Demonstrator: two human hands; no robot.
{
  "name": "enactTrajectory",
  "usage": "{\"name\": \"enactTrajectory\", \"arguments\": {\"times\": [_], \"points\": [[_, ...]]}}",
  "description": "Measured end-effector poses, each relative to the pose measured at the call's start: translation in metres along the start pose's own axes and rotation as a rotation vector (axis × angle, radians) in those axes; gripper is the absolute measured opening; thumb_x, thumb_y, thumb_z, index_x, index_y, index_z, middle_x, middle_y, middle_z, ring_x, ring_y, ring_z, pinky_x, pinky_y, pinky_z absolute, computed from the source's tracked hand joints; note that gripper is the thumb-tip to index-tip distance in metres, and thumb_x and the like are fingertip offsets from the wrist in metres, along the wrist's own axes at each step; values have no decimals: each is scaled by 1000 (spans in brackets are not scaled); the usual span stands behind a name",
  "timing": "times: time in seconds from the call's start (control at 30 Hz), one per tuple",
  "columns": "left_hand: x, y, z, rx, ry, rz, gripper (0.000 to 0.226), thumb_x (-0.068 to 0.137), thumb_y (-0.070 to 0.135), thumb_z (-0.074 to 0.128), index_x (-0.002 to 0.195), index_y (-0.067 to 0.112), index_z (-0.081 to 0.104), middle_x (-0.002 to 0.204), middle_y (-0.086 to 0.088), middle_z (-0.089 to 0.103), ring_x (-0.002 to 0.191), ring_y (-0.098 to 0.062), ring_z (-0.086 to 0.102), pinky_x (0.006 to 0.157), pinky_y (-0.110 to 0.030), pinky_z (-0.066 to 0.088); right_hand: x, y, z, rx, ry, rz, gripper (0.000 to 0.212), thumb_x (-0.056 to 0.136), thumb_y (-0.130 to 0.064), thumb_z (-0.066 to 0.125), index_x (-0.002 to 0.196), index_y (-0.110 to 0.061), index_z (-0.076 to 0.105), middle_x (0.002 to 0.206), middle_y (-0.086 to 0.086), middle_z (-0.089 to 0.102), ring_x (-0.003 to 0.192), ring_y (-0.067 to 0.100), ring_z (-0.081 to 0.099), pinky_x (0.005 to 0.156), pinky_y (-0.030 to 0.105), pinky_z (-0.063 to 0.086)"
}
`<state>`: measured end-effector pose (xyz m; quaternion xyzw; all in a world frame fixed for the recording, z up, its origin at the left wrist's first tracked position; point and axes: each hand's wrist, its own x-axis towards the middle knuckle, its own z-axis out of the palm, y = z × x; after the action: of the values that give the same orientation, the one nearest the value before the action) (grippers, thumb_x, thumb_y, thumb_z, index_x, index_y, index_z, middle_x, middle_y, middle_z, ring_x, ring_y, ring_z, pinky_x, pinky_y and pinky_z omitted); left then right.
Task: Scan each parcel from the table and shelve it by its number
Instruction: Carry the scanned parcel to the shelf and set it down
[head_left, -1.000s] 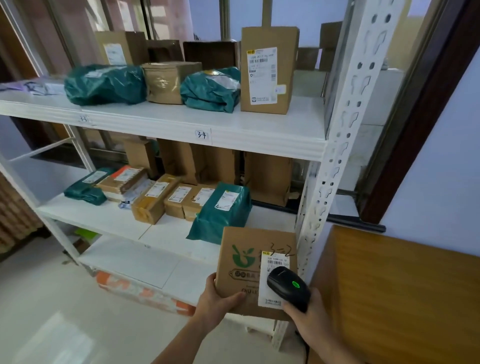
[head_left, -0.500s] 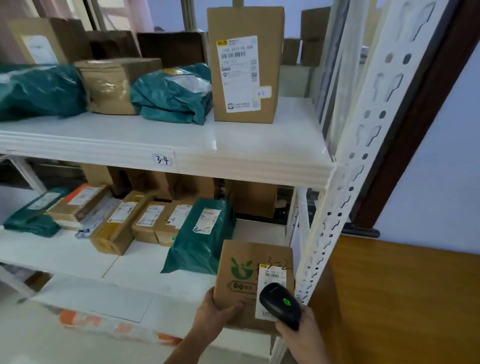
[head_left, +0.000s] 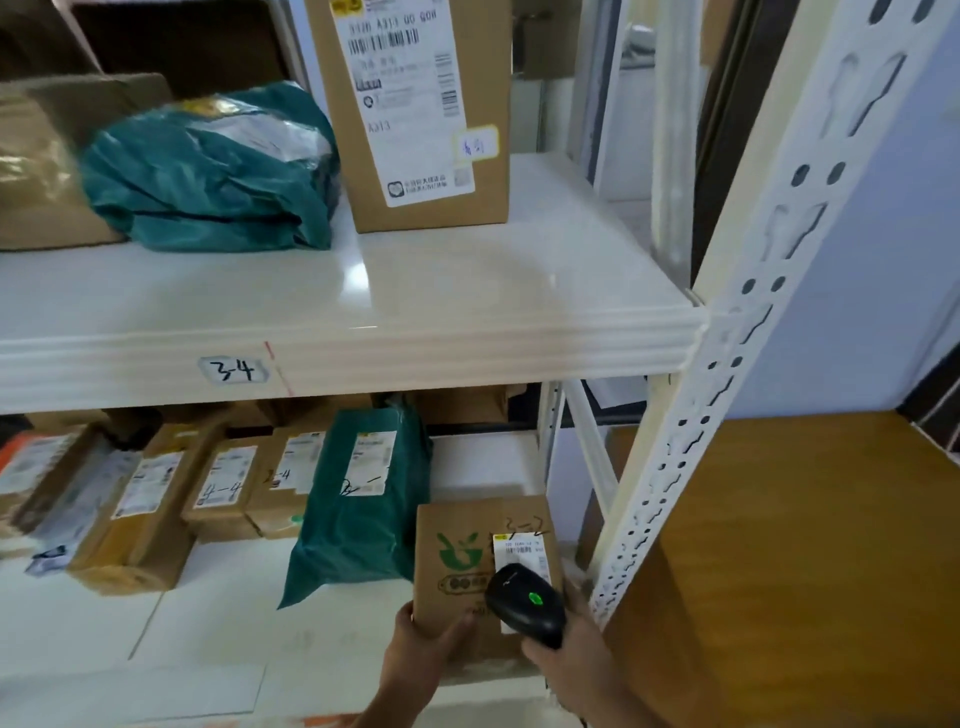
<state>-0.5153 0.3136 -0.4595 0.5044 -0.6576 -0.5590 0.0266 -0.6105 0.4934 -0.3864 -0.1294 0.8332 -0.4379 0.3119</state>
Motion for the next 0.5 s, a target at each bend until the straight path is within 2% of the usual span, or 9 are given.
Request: {"name": "enactTrajectory", "arguments": {"times": [0.17,0.27,0.33,0.4,0.43,0.5], "points": [[7,-10,1,2,24,-26,94,75,39,93,149,7,43,132,-16,65,112,-33,65,98,-37,52,8,1,10,47,8,-52,84,68,-14,73,139,-40,37,146,-6,47,138,14,44,124,42,24],[10,-19,3,-13,42,52,93,74,28,95,148,4,45,134,-18,64,109,-31,63,97,-37,51,16,6,14,-23,13,-71,78,69,-16,71,123,-61,37,148,-8,45,147,20,31,126,46,16],[14,-27,6,32,67,106,98,66,18,100,146,-2,48,136,-24,59,116,-37,62,100,-43,52,25,19,17,-63,7,-69,79,64,-25,68,109,-82,38,157,-3,34,150,22,25,126,48,16],[15,-39,10,194,197,247,93,57,19,102,135,-6,59,130,-29,61,116,-48,62,96,-54,56,30,24,17,-76,-7,-77,77,61,-31,66,97,-92,33,161,0,27,151,23,22,125,48,16],[12,-41,12,288,293,378,85,58,32,96,128,-3,65,125,-28,64,111,-48,64,86,-57,59,29,21,15,-74,-17,-72,74,63,-31,66,96,-90,36,161,0,26,151,22,22,126,48,16],[3,-42,11,477,352,674,74,60,53,66,120,11,70,122,-18,69,110,-35,61,74,-51,62,24,9,12,-74,-26,-74,73,68,-27,70,107,-80,40,161,-3,26,150,20,23,126,46,14]]}}
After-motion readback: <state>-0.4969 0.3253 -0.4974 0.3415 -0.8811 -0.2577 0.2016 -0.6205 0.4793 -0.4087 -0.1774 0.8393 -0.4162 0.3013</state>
